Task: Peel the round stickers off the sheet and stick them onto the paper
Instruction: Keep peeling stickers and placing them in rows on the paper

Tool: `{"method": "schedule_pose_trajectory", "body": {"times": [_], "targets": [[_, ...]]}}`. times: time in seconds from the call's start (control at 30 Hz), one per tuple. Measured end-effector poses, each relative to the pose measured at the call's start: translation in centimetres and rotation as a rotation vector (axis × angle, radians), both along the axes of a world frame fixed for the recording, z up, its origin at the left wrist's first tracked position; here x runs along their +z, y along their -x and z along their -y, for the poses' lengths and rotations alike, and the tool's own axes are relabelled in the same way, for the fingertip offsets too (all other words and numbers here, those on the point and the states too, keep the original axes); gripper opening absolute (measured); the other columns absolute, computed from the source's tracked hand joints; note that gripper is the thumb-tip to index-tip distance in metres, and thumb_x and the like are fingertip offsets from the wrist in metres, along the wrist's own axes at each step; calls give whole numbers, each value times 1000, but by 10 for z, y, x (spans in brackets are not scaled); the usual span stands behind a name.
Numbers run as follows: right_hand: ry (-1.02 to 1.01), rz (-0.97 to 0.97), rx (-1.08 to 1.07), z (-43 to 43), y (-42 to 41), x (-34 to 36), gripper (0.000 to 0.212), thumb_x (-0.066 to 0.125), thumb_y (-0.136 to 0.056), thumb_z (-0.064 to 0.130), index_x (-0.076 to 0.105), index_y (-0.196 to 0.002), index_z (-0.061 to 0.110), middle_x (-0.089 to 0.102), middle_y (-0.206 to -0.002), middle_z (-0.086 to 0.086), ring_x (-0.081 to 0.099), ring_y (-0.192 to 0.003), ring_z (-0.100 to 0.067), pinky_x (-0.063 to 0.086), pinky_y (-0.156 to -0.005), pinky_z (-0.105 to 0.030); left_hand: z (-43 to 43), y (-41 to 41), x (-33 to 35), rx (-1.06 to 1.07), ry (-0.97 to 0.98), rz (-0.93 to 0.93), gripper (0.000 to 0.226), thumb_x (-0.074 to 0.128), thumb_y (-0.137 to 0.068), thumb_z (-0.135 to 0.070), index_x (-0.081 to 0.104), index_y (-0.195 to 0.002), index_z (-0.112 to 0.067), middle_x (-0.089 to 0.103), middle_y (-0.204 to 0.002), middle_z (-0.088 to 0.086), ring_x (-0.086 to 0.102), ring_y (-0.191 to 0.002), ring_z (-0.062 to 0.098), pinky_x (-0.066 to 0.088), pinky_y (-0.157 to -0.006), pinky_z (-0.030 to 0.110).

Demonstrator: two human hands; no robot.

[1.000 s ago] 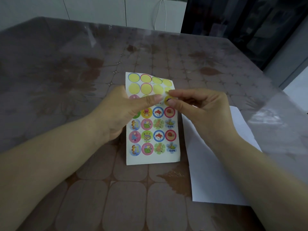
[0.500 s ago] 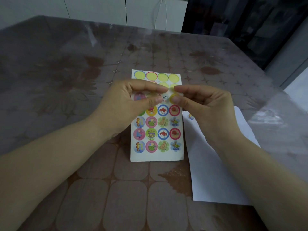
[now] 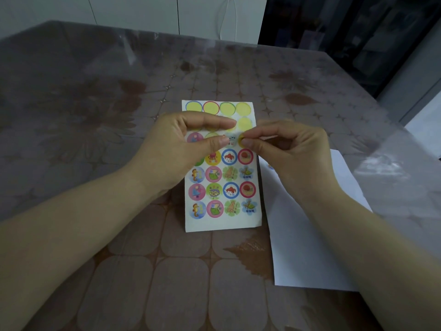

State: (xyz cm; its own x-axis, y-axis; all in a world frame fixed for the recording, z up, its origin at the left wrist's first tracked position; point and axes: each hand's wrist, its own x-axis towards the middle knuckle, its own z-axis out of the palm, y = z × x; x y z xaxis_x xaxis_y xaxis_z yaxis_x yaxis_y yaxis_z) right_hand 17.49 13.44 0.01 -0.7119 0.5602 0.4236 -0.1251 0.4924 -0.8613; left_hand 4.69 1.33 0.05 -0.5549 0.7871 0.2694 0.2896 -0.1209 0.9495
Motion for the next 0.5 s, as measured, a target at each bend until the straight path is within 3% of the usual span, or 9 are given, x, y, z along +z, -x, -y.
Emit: {"method": "schedule_pose_trajectory", "body": {"times": [0.13,0.23,0.4,0.5], "targets": [[-255,147,-102,-6,-2,3,27,76,-71,21,62,-75,44,46,-93,16,48,-81,10,37,-69,-5,-1,0,-2,16,31,-19,20,71,-75,-13,71,-86,-30,72,-93,-17,70,-85,6,58,-75,25],[-309,246,-71,-9,-7,8,27,77,-72,21,63,-73,44,51,-87,18,48,-74,7,37,-65,-6,-1,-1,-2,24,58,-29,21,72,-76,-11,72,-87,-28,73,-94,-14,70,-87,8,58,-79,31],[173,157,-31,-19,-18,37,9,73,-73,16,70,-69,24,70,-73,2,52,-58,-7,41,-55,-19,-2,1,-3,27,82,9,21,71,-76,-11,72,-86,-30,74,-92,-14,71,-84,8,58,-76,30],[158,452,-71,-37,-31,49,4,73,-72,24,74,-73,20,67,-68,-3,39,-55,-9,39,-57,-19,-2,2,-4,35,93,50,19,70,-76,-14,72,-82,-32,73,-90,-18,71,-81,7,58,-70,24]]}}
